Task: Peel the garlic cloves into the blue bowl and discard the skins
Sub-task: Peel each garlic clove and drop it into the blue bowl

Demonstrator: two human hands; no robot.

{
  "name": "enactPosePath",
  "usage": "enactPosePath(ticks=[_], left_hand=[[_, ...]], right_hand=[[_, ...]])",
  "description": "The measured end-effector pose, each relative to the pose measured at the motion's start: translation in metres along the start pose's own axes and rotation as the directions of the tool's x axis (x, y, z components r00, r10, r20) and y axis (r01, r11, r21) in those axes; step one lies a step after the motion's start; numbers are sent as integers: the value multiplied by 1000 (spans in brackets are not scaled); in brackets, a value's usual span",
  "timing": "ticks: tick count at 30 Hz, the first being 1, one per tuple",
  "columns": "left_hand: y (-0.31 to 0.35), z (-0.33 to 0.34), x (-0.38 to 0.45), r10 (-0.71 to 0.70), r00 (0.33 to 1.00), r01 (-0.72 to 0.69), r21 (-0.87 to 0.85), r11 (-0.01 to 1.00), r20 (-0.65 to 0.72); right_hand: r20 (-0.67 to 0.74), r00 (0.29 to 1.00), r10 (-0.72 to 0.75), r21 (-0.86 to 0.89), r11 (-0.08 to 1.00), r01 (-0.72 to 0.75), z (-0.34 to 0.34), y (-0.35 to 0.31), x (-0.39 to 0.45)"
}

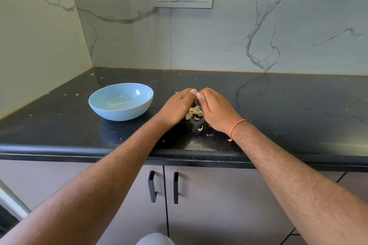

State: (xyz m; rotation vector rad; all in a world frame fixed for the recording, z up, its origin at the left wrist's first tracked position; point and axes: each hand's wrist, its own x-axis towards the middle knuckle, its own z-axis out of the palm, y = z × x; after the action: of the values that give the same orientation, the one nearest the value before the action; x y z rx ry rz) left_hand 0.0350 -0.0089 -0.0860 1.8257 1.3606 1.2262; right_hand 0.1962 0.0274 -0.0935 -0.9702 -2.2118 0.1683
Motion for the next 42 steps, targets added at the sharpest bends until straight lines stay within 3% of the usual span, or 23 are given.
enactPosePath(ticks=[13,20,35,42], left_hand=[[1,-1,1,31,999,-27,123,992,-30],[4,-1,-3,14,1000,-12,51,999,-27],[5,2,-6,99,995,-94,190,977,-18],[6,2,-6,119,993,-111,208,972,-25]], right_hand=[[48,998,-42,-70,997,45,-3,-1,-1],[-7,1000,26,56,998,-26,-2,4,-2],[-91,996,2,-106,994,-12,-4,-7,-9],[-101,995,6,-63,998,-13,-5,-10,-9]])
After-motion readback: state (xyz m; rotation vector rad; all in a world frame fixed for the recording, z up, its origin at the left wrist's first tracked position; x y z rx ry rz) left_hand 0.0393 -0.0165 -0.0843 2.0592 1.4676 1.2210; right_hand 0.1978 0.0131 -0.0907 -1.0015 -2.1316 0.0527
